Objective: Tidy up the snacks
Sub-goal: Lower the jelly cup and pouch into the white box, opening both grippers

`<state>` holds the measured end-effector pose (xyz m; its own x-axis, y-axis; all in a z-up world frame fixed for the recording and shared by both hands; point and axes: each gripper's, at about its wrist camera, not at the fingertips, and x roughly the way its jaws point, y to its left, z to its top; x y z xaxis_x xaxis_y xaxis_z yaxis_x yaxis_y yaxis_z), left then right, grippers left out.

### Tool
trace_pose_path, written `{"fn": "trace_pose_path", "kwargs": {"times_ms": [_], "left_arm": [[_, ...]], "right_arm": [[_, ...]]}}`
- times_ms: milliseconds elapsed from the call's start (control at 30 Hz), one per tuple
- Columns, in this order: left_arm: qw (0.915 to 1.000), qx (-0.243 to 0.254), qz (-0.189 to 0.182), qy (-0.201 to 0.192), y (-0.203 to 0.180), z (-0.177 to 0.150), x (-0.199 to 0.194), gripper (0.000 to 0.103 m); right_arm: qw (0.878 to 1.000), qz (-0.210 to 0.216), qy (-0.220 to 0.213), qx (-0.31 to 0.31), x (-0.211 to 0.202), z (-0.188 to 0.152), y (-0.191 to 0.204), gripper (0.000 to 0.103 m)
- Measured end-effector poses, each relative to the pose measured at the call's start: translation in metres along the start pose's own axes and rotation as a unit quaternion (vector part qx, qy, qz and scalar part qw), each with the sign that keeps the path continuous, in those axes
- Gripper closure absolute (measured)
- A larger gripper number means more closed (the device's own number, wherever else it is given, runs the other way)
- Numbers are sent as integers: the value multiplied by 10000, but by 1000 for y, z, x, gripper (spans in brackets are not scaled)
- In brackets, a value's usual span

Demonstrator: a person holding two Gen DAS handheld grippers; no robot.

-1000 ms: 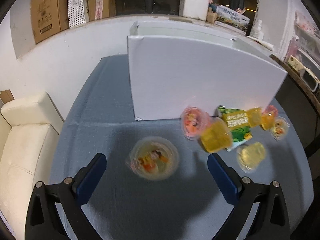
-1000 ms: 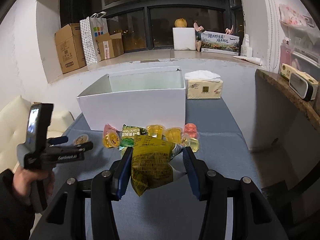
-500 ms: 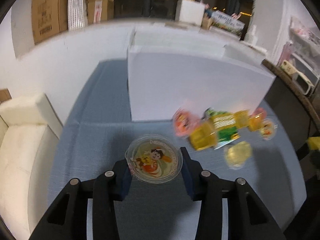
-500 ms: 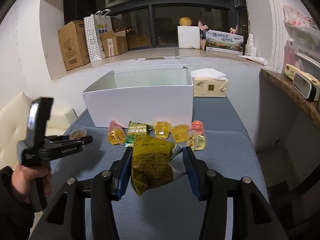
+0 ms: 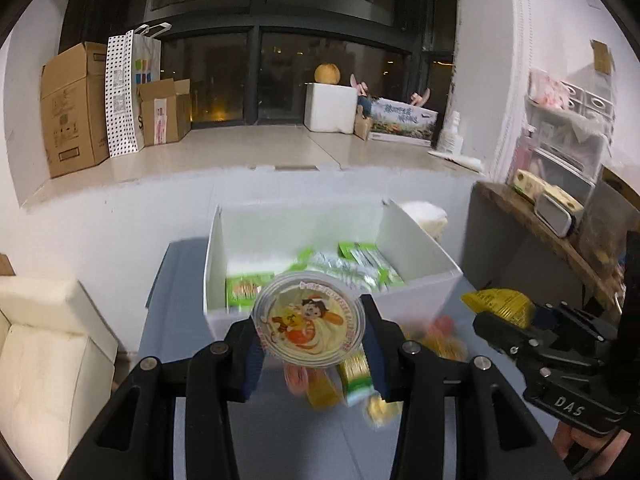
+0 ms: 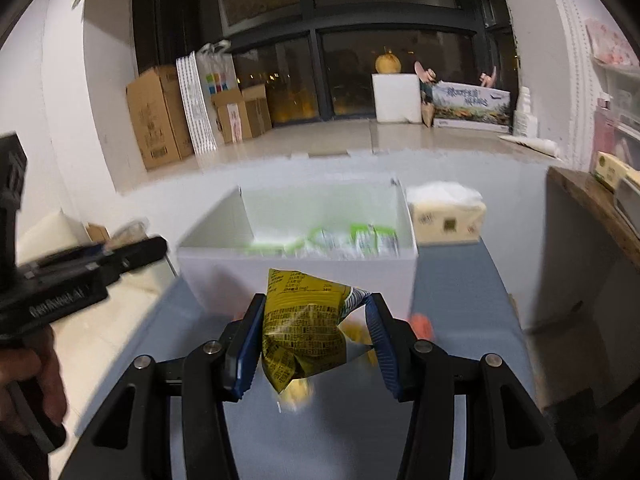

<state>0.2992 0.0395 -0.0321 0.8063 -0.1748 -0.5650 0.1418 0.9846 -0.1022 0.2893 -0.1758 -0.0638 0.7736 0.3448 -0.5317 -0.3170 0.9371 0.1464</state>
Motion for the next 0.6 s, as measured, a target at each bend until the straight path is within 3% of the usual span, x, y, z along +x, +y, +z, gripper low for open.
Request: {"fn": "trace_pose_path", "kwargs": {"times_ms": [167,433,467,533,567,600], "left_arm": [[9999,-39,110,55,16,34,43,56],[9990,-93,275,341,37,38,99,52],[9985,-125,332,407,40,37,107,35],[9972,-296,308,613,48,33,120,1],[9970,-347,329,605,50,30,122,0],[9969,-346,349,609,51,27,123,0]], "right_arm": [[10000,22,35,62,42,46,-12,49],[9991,69,410,51,112,82,-23,49],[9990,60,438,69,119,82,-23,46],[9983,45,567,101,130,80,-23,23],[9978,125,629,157,134,78,-25,7],[9980,129,599,176,135,76,-26,6]]}}
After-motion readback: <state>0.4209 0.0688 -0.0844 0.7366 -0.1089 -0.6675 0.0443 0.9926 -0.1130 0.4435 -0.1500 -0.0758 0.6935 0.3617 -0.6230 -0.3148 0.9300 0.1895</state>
